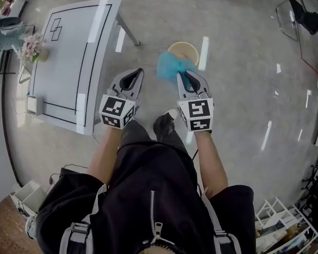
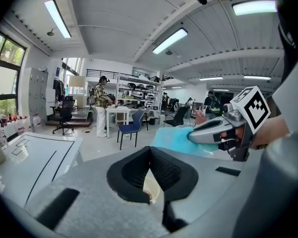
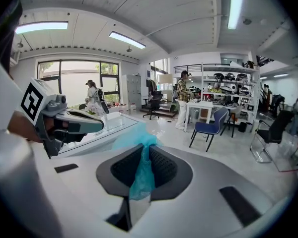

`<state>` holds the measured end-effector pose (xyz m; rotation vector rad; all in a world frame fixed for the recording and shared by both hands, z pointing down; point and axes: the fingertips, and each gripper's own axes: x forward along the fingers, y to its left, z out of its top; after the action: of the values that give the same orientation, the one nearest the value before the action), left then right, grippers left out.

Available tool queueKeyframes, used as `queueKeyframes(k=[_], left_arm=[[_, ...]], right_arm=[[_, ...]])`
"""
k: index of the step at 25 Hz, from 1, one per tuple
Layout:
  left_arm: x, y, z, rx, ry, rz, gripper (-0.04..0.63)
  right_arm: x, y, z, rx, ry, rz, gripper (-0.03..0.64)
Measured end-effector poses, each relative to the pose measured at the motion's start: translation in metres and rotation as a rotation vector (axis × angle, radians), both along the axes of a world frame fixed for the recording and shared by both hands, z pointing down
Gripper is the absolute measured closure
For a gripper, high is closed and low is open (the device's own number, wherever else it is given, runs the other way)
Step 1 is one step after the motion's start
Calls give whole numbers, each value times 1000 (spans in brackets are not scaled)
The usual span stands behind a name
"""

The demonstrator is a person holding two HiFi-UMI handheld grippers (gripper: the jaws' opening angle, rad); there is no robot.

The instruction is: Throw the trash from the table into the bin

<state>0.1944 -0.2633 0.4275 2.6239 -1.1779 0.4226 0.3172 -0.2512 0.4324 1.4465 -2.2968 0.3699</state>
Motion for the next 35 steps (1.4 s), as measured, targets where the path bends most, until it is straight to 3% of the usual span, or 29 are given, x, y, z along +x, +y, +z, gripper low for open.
queueKeyframes(k=[6, 13, 26, 35], left_arm=[[39, -15, 6, -10, -16, 56, 591], [70, -34, 18, -25, -15, 96, 591], [80, -123, 68, -89, 15, 156, 591], [102, -187, 116, -102, 13, 222, 591]], right_arm=[[45, -3, 7, -11, -2, 65, 578], [69, -9, 19, -51, -9, 90, 578], [51, -79, 63, -159, 17, 99, 578], [58, -136, 102, -152, 2, 176, 578]])
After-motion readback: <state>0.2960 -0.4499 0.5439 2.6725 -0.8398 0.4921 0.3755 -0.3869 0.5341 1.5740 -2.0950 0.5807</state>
